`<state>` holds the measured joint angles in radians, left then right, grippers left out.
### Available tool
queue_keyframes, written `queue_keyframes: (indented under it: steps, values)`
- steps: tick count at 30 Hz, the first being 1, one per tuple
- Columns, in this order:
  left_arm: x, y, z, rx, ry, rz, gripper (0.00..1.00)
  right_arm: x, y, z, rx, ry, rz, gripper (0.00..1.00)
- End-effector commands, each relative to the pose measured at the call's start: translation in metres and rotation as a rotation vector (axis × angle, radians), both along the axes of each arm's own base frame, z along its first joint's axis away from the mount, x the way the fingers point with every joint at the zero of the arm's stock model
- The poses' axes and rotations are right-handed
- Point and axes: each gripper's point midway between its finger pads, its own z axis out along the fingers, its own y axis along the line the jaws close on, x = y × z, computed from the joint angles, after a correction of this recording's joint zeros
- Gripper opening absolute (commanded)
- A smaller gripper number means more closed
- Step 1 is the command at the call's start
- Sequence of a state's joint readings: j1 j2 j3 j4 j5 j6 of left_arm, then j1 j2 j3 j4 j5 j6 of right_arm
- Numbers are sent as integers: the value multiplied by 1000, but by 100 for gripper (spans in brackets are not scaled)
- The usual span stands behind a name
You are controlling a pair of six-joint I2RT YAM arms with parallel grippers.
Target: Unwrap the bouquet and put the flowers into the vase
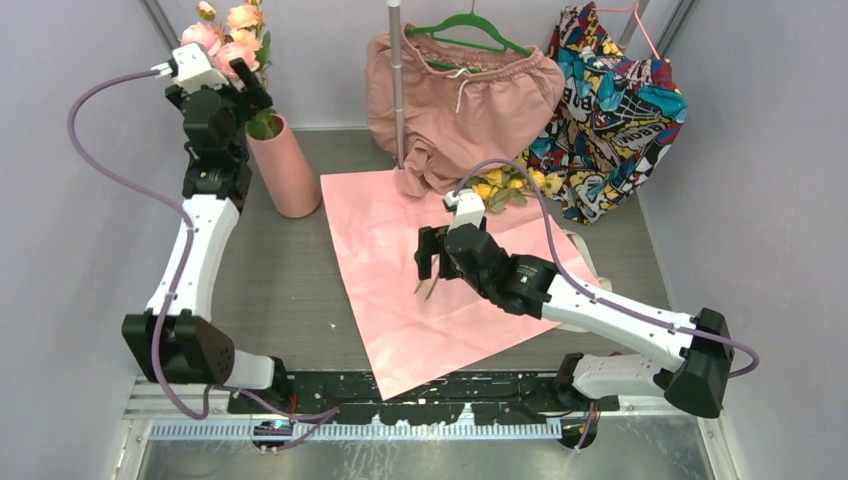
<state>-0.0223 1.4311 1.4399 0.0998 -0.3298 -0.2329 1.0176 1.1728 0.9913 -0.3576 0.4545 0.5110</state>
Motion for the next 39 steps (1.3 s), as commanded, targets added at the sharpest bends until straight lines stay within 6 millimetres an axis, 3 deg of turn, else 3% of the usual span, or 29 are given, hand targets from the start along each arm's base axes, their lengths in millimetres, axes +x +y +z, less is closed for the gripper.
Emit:
queue_keyframes:
  steps: [1,5,9,13,18,25,31,35,39]
  values:
    - [-43,-15,70,-22,-200,-62,91,13,0,11,78,-20,-52,87]
    - [-68,-24,71,-107,-188,-107,91,33,-19,11,136,-10,-162,83]
    - [-93,-41,46,-205,-152,-200,91,58,-36,1,111,18,-218,82]
    - [-107,-63,-14,-278,15,-285,88,78,-40,-18,48,74,-244,79]
    - [-119,-114,-89,-270,179,-415,86,95,-25,-43,39,138,-219,72]
    - [-135,-190,-165,-188,376,-568,85,115,-4,-71,27,196,-213,71]
    - [-149,-207,-203,-167,470,-623,84,123,-1,-115,33,278,-195,70]
    - [-153,-199,-227,-108,542,-603,84,127,5,-146,-3,346,-177,69]
    - [-156,-200,-236,-89,575,-613,84,128,8,-169,-15,388,-178,69]
